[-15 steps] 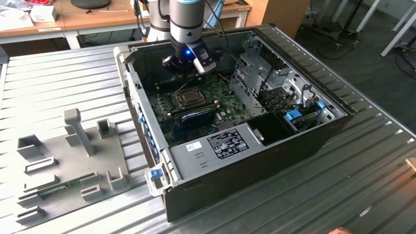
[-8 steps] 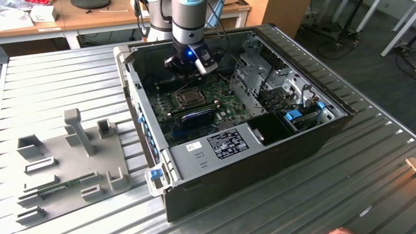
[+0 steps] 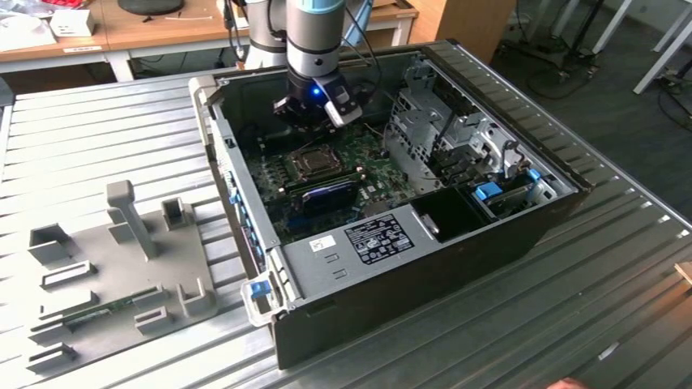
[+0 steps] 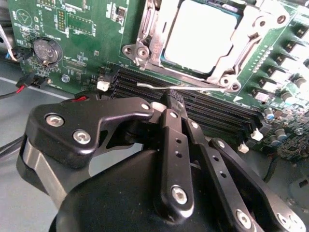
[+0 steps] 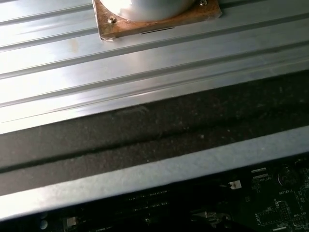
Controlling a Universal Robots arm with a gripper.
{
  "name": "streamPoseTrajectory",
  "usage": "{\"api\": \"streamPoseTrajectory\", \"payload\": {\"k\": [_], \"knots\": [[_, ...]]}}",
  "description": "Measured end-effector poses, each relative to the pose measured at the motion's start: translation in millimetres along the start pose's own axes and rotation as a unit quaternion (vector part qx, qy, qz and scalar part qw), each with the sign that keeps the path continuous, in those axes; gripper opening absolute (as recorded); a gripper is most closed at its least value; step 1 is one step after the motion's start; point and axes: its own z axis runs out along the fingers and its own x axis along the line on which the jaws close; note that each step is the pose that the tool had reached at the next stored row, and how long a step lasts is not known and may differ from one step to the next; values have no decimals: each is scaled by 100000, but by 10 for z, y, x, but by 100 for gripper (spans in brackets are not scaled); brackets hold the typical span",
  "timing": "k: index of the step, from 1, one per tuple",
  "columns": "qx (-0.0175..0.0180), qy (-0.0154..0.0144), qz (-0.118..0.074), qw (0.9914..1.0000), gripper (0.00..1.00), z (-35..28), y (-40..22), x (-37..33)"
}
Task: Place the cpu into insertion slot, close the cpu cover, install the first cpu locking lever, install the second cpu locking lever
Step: 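Install the first cpu locking lever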
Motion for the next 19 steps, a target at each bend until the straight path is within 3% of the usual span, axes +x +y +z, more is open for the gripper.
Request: {"api": "streamPoseTrajectory", "payload": {"k": [19], "knots": [[0, 1, 0, 100000, 10, 9, -45, -21]]}}
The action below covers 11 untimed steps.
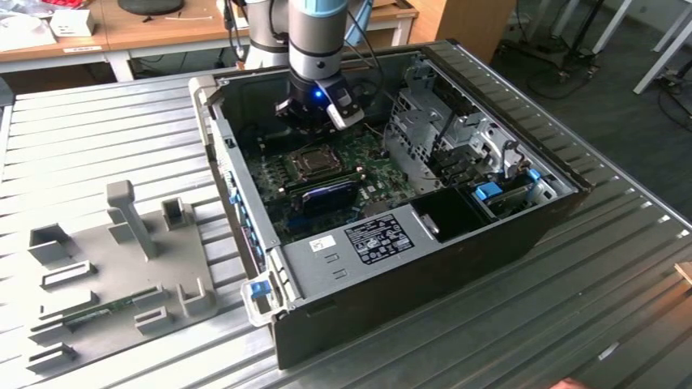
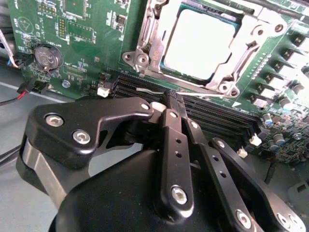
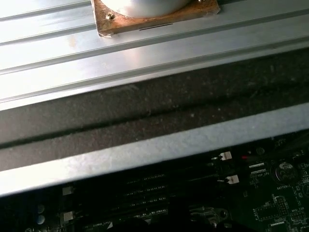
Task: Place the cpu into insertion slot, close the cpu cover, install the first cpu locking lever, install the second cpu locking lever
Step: 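Install the first cpu locking lever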
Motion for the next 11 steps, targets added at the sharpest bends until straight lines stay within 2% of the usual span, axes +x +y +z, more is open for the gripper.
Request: {"api": "streamPoseTrajectory", "payload": {"k": [11], "knots": [[-1, -1, 3, 100000, 10, 17, 30, 9]]}}
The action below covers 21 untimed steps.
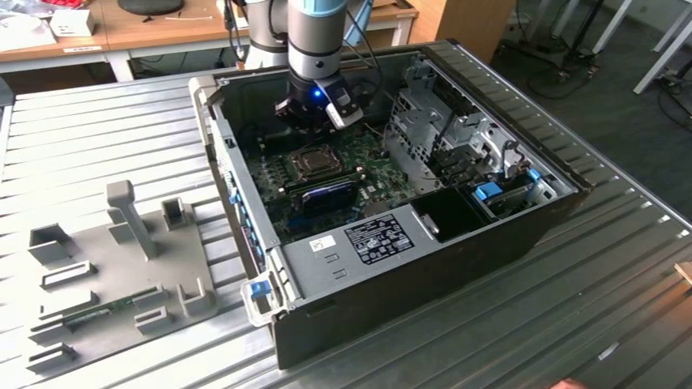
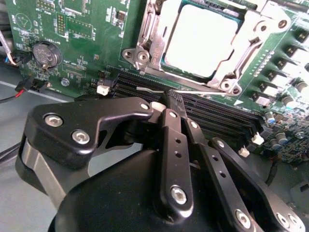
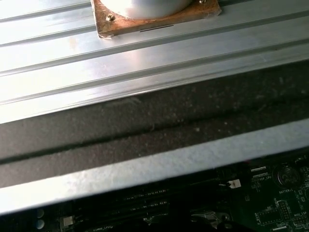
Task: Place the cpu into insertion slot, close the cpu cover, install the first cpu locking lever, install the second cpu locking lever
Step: 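Install the first cpu locking lever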
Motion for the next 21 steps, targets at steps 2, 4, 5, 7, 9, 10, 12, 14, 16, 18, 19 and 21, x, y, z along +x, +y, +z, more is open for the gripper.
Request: {"api": "streamPoseTrajectory", "payload": {"k": [2, 4, 5, 7, 9, 10, 12, 14, 16, 18, 19, 21], "knots": [[0, 1, 3, 100000, 10, 2, 0, 0], [-8, -2, 3, 100000, 10, 3, 3, 1], [1, 1, 3, 100000, 10, 3, 5, 1], [-3, -1, -2, 100000, 10, 4, 6, 2], [4, 1, 2, 100000, 10, 4, 9, 2], [0, 1, 2, 100000, 10, 4, 11, 3], [-6, 1, -3, 100000, 10, 5, 12, 3], [-2, 1, 1, 100000, 10, 6, 14, 4], [-17, 3, 1, 100000, 10, 7, 16, 4], [0, 2, -1, 100000, 10, 7, 16, 4], [-11, 1, 1, 100000, 10, 8, 16, 4], [-3, -1, 0, 100000, 10, 8, 16, 4]]}}
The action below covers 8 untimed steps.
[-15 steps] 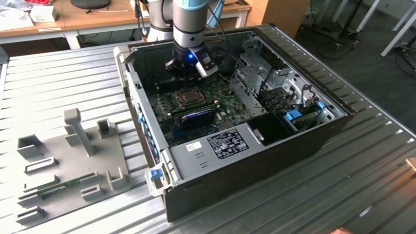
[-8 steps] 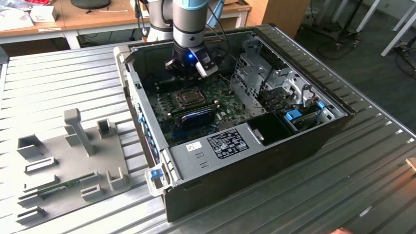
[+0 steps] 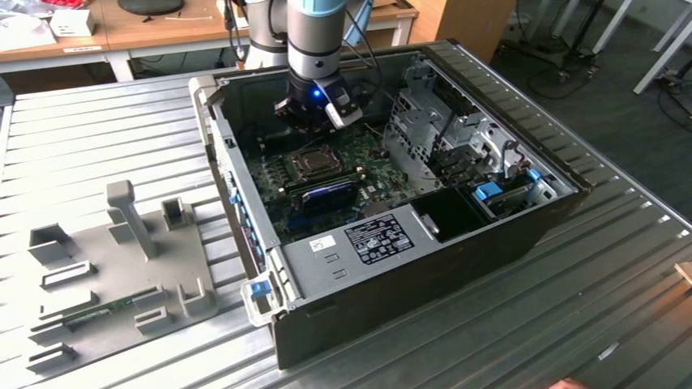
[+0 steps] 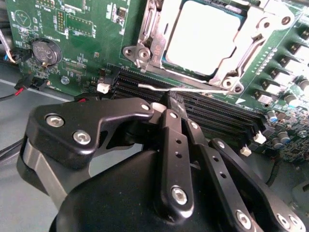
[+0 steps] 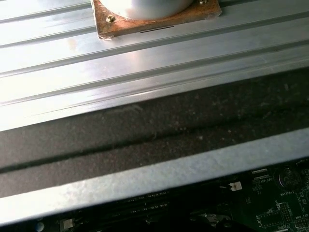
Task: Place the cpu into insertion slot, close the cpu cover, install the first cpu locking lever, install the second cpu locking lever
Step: 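Install the first cpu locking lever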
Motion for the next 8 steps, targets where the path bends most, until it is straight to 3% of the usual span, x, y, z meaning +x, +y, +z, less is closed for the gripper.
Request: {"api": "streamPoseTrajectory", "payload": {"k": [8], "knots": [[-5, 2, 0, 100000, 10, -2, -15, -3]]}}
